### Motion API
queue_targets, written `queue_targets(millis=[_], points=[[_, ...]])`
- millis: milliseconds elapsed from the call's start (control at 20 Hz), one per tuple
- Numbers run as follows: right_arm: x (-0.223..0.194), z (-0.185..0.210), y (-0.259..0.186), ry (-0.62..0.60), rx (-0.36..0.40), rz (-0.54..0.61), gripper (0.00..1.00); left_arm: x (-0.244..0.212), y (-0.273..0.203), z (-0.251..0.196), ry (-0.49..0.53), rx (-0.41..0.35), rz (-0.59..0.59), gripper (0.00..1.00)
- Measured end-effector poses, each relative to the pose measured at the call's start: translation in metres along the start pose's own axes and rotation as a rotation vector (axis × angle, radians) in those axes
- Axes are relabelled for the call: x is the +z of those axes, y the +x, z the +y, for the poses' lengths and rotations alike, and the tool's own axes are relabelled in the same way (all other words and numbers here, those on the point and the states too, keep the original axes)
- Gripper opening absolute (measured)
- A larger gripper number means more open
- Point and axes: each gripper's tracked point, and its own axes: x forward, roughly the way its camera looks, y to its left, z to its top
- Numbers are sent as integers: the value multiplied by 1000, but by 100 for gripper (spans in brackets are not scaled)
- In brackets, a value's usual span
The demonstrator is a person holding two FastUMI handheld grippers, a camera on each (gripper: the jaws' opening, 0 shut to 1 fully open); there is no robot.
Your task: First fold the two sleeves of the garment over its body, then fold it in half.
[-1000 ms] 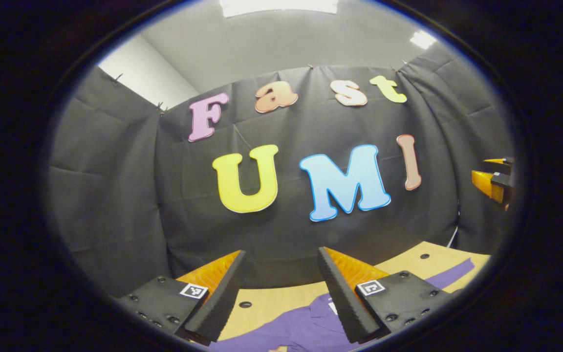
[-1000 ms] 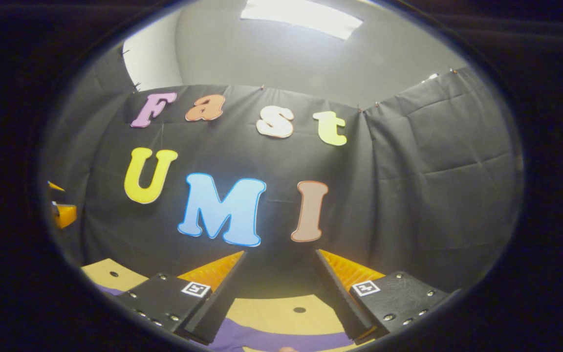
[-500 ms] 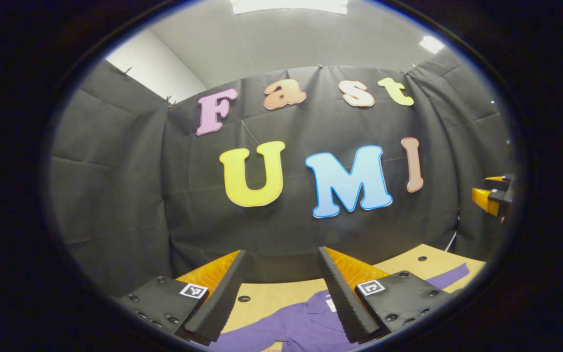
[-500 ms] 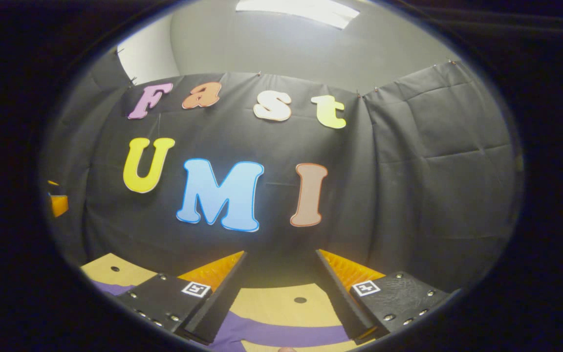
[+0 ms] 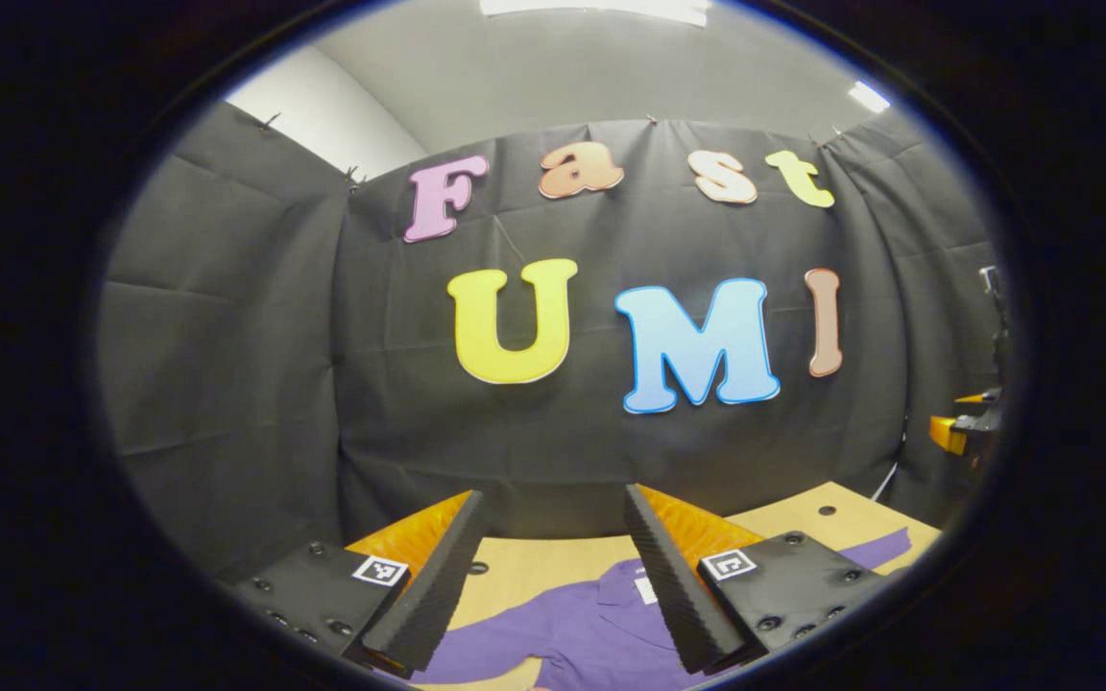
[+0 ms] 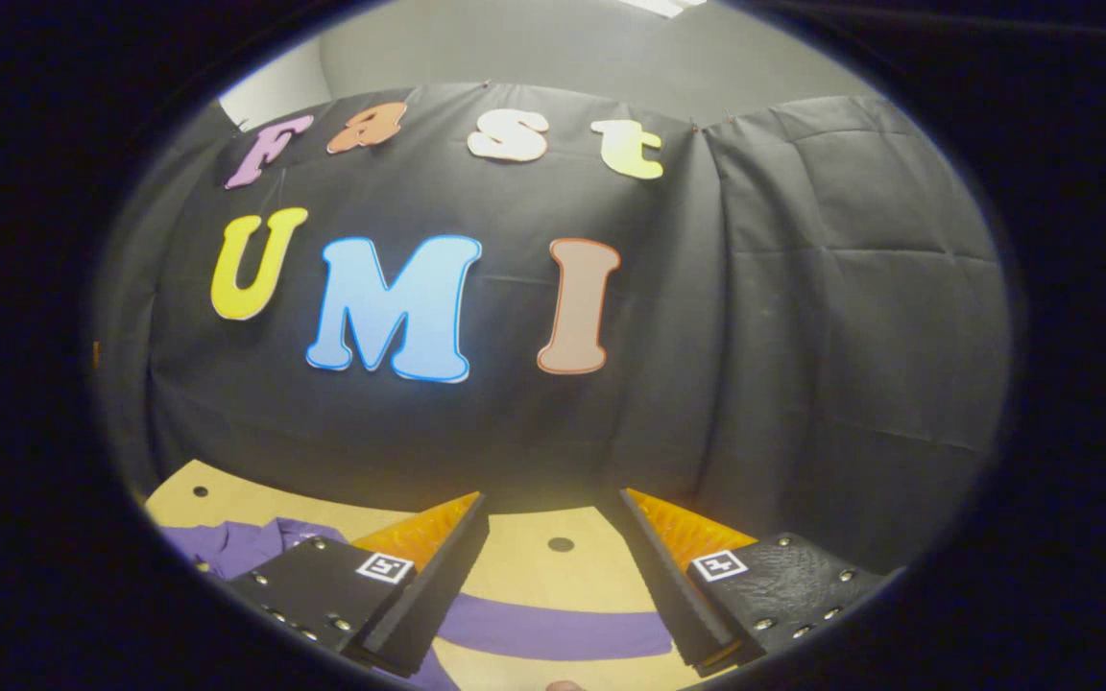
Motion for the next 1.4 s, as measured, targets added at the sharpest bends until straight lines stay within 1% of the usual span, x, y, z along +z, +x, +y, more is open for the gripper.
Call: queue_targets(millis=[100,200,350,450,500,650,800,850,950,1050,1250,1400], points=[[-22,-15,16,24,-17,47,91,-3,0,3,-4,18,8,96],[-49,-25,38,47,-41,101,90,-6,1,8,-11,41,18,96],[-109,-44,57,71,-64,228,90,-15,1,15,-13,82,41,96],[-145,-60,68,98,-95,302,90,-18,-2,21,-14,113,50,96],[-161,-68,74,97,-112,330,91,-21,-3,25,-15,131,59,96],[-211,-82,91,85,-126,432,90,-29,-7,32,-17,177,83,96],[-256,-99,105,83,-155,513,92,-34,-8,35,-29,211,97,96],[-272,-105,108,84,-159,541,90,-38,-10,34,-32,219,105,96],[-294,-110,107,112,-155,596,89,-42,-9,33,-33,233,118,96],[-311,-114,109,138,-159,641,90,-46,-7,31,-36,246,130,96],[-345,-123,109,131,-167,721,90,-55,-4,26,-42,260,153,96],[-367,-128,109,148,-182,789,90,-60,-3,25,-45,274,169,96]])
